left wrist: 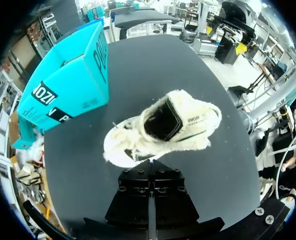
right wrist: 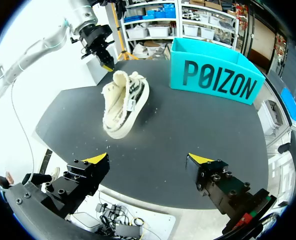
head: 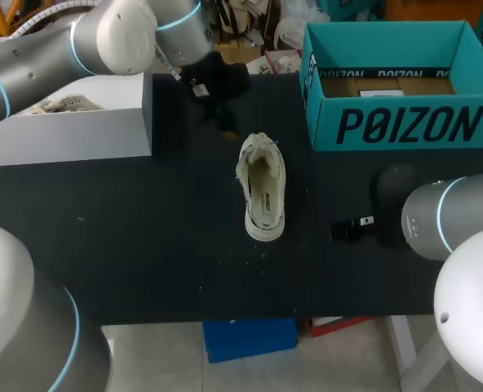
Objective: Take the shoe out of the shoebox, open the shoe tongue, remove and reinsert the insole, then place the shoe into the shoebox
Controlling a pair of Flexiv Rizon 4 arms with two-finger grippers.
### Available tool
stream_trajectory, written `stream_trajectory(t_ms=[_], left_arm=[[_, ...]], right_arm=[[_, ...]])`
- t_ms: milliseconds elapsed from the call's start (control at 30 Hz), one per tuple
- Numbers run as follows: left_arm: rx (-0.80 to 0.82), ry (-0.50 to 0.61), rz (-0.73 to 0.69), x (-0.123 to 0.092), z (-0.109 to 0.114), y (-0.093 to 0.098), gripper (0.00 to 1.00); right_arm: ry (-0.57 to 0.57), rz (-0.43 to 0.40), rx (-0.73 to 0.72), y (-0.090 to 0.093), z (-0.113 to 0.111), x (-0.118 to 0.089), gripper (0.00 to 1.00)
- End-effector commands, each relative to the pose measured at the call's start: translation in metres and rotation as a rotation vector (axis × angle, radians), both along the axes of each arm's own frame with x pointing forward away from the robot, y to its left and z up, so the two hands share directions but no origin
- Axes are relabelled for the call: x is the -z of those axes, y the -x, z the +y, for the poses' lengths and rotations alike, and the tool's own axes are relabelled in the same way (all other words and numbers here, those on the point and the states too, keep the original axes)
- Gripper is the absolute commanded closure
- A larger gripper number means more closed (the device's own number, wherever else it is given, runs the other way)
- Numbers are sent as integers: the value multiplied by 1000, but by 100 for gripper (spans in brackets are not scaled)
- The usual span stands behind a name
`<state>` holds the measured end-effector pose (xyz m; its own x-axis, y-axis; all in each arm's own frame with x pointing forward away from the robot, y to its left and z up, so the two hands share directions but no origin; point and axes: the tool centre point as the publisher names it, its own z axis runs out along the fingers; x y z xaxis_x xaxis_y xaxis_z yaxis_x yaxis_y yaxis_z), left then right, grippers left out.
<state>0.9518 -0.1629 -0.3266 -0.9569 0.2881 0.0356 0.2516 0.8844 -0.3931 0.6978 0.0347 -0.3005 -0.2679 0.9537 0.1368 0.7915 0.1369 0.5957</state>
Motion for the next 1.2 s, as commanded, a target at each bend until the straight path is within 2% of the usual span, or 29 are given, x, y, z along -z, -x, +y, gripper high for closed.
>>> stream_trajectory(t_ms=[33, 267, 467, 600, 733, 833, 1033, 1100, 1167, 1200], left_arm=[[7, 10, 11, 7, -15, -2, 100], [51, 36, 25, 2, -34, 14, 100], [79, 34, 54, 13, -43, 28, 100], [86, 44, 96, 25, -42, 40, 100], [89, 51, 112, 30, -30, 52, 100], [83, 30, 75, 16, -10, 57, 100], [169, -82, -47, -30, 27, 61, 100], [263, -105, -103, -45, 36, 62, 100], [445, -130, -171, -56, 42, 66, 100], [525, -171, -229, -58, 44, 69, 96]], right_arm=[[0, -4, 2, 1, 1, 1, 0], [0, -4, 2, 1, 1, 1, 0], [0, -4, 2, 1, 1, 1, 0], [0, -4, 2, 1, 1, 1, 0], [0, -4, 2, 1, 1, 1, 0], [0, -4, 2, 1, 1, 1, 0], [0, -4, 2, 1, 1, 1, 0], [0, -4, 2, 1, 1, 1, 0], [0, -4, 2, 1, 1, 1, 0], [0, -4, 2, 1, 1, 1, 0]])
